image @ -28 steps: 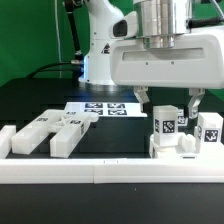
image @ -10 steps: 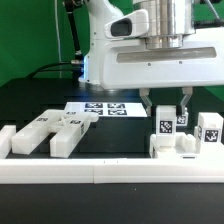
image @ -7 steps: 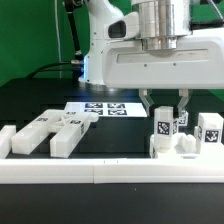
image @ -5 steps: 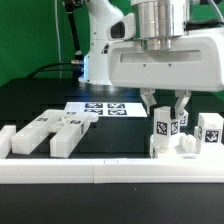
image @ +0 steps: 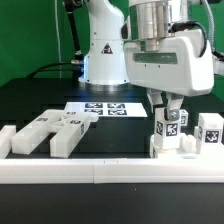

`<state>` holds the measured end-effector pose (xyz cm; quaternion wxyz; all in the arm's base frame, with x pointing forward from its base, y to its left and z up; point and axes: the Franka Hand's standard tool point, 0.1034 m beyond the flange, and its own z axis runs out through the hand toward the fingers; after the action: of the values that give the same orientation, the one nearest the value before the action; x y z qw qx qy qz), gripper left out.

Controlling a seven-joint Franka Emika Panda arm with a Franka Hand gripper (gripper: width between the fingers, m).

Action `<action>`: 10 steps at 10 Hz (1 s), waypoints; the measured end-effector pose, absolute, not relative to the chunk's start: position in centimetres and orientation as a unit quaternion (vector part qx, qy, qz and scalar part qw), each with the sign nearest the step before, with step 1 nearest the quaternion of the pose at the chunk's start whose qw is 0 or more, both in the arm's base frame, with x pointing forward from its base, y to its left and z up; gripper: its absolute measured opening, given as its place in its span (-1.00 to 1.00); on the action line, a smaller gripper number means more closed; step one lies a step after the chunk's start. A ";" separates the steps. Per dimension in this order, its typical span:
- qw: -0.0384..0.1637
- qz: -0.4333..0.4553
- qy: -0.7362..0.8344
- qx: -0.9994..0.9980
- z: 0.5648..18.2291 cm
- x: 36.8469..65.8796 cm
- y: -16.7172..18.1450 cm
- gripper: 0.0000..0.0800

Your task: Assemble chair

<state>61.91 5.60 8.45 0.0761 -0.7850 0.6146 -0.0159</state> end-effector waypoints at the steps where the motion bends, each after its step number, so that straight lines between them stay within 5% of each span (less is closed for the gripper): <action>1: 0.076 -0.014 0.632 -0.771 8.5 61.9 5.6 -0.27; 5: 0.078 -0.011 0.643 -0.762 8.4 61.9 5.7 -0.09; 7: 0.078 -0.015 0.606 -0.791 8.5 61.9 5.7 0.54; 10: 0.073 -0.030 0.449 -0.890 8.5 61.9 5.9 0.62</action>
Offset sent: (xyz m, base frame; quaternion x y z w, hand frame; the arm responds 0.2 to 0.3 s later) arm 0.0000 0.0000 0.0000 0.0000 0.0000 0.0000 1.0000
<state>61.94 5.88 8.55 0.0728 -0.8901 0.4489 -0.0298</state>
